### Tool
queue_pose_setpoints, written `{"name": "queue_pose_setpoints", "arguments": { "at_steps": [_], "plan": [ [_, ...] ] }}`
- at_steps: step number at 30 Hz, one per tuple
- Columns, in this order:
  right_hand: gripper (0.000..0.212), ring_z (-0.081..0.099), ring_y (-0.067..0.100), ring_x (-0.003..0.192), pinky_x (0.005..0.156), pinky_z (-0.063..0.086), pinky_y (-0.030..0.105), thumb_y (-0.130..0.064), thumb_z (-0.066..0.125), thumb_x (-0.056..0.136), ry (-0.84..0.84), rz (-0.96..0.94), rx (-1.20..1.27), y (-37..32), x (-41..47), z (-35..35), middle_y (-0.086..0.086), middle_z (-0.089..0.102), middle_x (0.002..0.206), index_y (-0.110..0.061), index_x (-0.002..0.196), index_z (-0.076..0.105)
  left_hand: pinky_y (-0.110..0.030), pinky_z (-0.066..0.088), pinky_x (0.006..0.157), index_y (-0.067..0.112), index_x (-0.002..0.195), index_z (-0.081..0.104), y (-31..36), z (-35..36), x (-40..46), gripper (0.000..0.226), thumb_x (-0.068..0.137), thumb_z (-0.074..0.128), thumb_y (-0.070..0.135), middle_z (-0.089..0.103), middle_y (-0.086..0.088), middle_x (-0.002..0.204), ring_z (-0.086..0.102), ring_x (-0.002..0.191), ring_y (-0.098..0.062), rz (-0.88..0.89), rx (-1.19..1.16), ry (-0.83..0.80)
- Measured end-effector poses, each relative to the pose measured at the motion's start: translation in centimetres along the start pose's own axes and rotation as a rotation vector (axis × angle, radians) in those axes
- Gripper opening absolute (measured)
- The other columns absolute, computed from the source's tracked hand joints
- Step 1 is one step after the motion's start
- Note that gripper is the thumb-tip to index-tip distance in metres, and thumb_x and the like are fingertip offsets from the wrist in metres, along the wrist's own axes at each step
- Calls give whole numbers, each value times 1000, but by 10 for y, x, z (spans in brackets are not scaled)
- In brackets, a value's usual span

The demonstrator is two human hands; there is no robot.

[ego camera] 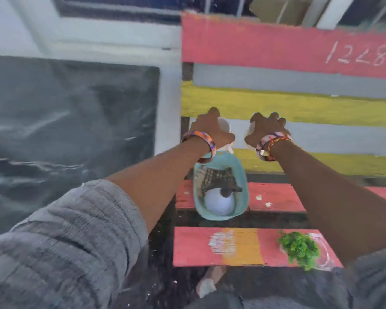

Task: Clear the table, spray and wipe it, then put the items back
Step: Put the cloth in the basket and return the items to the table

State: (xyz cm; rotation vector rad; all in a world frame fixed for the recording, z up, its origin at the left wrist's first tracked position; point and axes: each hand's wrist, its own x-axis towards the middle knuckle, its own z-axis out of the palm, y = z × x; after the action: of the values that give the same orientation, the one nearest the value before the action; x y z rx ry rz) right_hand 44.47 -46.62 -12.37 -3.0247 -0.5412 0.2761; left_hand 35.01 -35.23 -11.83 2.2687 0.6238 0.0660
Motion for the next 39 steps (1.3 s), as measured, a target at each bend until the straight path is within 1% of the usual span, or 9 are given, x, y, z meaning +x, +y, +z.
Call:
{"name": "queue_pose_setpoints", "arguments": {
  "at_steps": [8,14,21,26,29,31,34,36,39],
  "plan": [
    [51,42,39,123,98,39,40,-27,59,83,78,-328,44,-192,-106,-43,22,44,131,-7,127,44,-30,47,90,21,119,55,-97,-186,-110,53,70,70,33,61,-7,124,58,113,-30,-20,53,301],
    [56,54,35,109,89,47,37,-31,66,77,47,-499,173,-292,-142,-65,16,55,121,-7,123,45,-23,38,79,27,110,58,-164,-280,-136,42,69,68,28,62,-4,118,58,109,-28,-54,128,423],
    [60,55,28,102,90,50,39,-31,73,72,11,-569,321,-383,-130,-55,11,55,118,-6,120,49,-31,44,94,21,121,57,-234,-363,-119,53,71,71,21,59,-8,127,53,117,-29,-83,313,337],
    [60,53,26,90,69,42,29,-37,77,67,-72,-602,263,-468,-109,-45,11,58,110,-7,112,50,-30,40,101,21,130,51,-293,-423,-99,73,62,76,29,53,-5,138,49,126,-26,-192,312,293],
    [64,55,27,104,81,48,31,-35,77,68,-109,-638,252,-516,-101,-35,10,56,119,-9,120,50,-32,42,99,19,128,52,-328,-461,-91,84,48,71,35,55,-7,133,52,122,-27,-248,291,309],
    [62,54,26,109,84,46,30,-34,77,69,-137,-670,250,-552,-95,-29,8,55,124,-11,121,52,-33,42,99,15,130,49,-358,-492,-83,80,57,78,28,54,-11,134,51,122,-29,-287,286,334],
    [57,55,23,103,80,46,28,-33,77,68,-157,-685,261,-605,-85,-22,5,56,122,-15,118,55,-33,42,99,9,133,44,-404,-534,-68,74,67,78,19,51,-15,136,50,123,-31,-322,316,367],
    [53,52,20,96,77,44,28,-32,77,68,-150,-662,301,-643,-77,-18,4,57,119,-16,114,56,-36,44,97,7,130,44,-433,-565,-54,78,63,79,26,54,-16,130,53,118,-33,-347,340,371],
    [57,50,20,97,84,47,30,-30,76,69,-149,-590,347,-699,-63,-10,6,54,120,-12,118,52,-40,48,94,6,125,44,-476,-609,-27,89,45,67,39,54,-8,105,55,95,-27,-383,304,384]
  ]
}}
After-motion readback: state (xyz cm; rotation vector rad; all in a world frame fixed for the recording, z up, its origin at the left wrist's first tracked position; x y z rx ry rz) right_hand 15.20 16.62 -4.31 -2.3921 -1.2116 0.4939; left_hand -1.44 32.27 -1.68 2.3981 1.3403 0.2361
